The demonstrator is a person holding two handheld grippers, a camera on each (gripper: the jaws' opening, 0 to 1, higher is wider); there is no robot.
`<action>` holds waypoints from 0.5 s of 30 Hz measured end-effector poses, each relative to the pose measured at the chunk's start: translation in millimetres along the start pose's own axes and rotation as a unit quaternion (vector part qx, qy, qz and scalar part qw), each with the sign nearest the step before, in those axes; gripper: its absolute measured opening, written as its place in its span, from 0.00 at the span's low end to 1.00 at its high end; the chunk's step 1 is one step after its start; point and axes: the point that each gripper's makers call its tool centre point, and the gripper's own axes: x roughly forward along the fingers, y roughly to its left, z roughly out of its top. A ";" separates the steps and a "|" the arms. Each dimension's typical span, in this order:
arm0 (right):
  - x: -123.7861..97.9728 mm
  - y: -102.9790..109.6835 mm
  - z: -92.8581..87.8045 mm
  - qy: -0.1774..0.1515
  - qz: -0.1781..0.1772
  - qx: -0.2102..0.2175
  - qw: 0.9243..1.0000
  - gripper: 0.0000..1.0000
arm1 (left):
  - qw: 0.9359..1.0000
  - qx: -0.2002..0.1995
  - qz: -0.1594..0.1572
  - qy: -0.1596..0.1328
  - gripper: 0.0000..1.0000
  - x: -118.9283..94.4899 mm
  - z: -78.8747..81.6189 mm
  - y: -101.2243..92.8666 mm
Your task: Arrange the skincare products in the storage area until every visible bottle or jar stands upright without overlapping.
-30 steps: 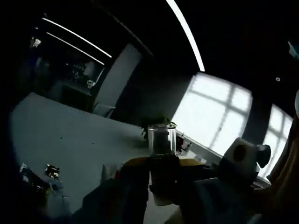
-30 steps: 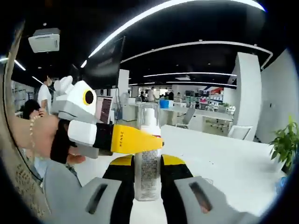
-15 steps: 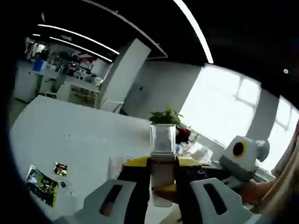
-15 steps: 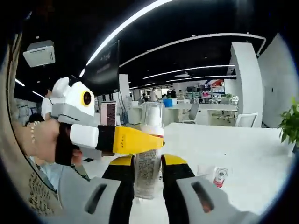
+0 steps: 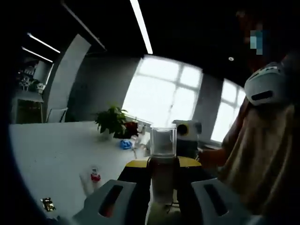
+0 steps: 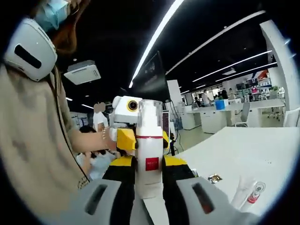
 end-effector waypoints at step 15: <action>-8.9 -74.0 -29.1 0.061 -0.273 -0.070 0.958 0.20 | 0.955 -0.056 0.289 -0.037 0.19 18.0 -24.2 74.0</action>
